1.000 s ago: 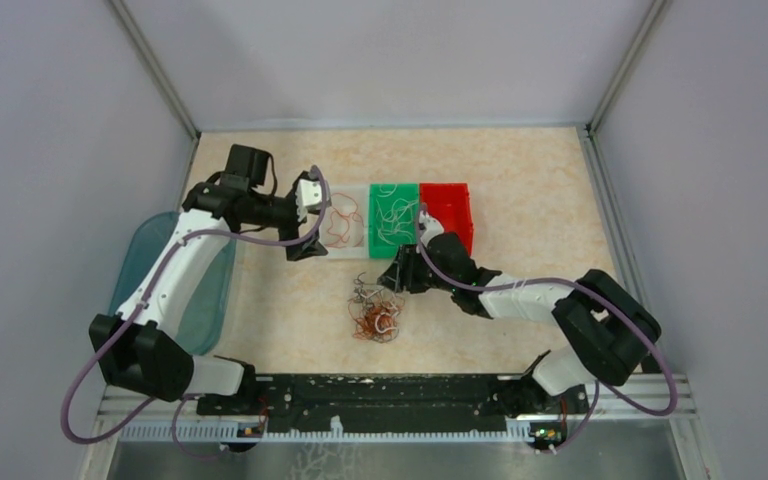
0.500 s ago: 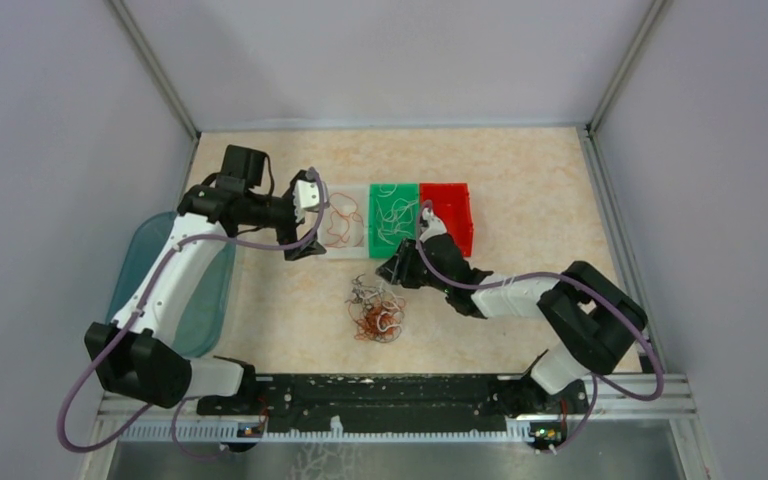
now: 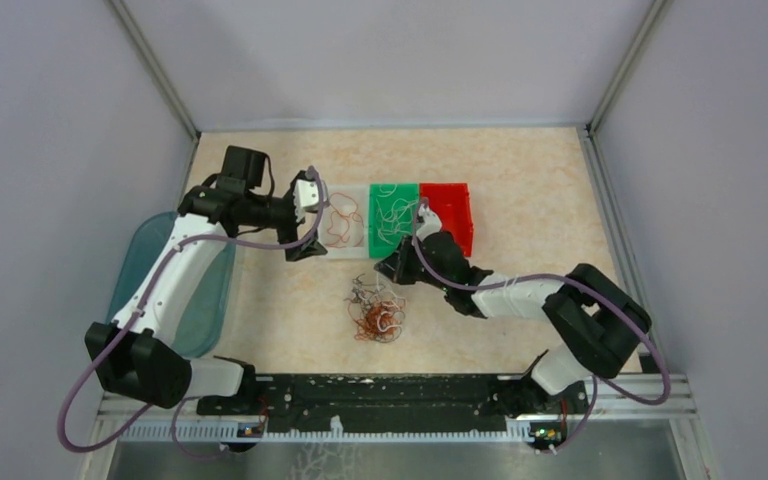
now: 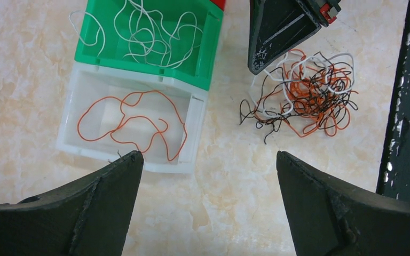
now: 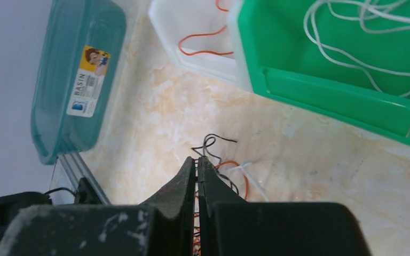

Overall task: Untangle the cables
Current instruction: Untie the cable.

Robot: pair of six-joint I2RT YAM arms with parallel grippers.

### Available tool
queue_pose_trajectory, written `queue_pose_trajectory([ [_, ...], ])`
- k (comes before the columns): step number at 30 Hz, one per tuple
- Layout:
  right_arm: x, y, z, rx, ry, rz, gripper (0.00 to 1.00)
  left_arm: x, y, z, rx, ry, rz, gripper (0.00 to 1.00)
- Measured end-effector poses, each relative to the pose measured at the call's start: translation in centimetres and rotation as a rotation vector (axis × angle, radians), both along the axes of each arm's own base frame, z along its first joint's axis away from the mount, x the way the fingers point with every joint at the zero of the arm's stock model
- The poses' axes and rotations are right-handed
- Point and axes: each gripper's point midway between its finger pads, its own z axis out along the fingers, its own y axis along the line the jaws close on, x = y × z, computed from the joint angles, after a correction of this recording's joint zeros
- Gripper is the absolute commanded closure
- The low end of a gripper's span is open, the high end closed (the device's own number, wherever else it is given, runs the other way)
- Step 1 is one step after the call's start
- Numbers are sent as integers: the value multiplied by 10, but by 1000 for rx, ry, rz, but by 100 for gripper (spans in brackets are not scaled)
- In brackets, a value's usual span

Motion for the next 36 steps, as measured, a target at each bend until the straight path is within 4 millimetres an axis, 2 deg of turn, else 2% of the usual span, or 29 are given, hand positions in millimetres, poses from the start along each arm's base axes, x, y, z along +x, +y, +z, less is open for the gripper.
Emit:
queue_pose_trajectory([
  [2, 1, 2, 15, 7, -39, 18, 100, -1, -3, 1, -21, 14, 4, 0],
  [5, 1, 7, 55, 50, -130, 46, 100, -8, -10, 1, -71, 56, 6, 0],
  [11, -14, 14, 148, 195, -306, 101, 100, -48, -37, -6, -171, 175, -39, 8],
  [15, -28, 19, 193, 273, -377, 136, 100, -69, -54, 7, -232, 215, -69, 11],
  [19, -42, 26, 214, 320, -404, 172, 100, -79, -67, 31, -297, 196, -89, 20],
  [25, -53, 32, 233, 369, -421, 201, 100, -95, -75, 64, -399, 165, -115, 43],
  [28, -59, 32, 252, 411, -444, 208, 100, -107, -80, 67, -420, 178, -143, 57],
  [33, -67, 31, 276, 462, -478, 225, 100, -113, -84, 61, -426, 203, -149, 97],
  [36, -71, 29, 282, 475, -490, 228, 100, -109, -84, 62, -431, 188, -134, 100],
])
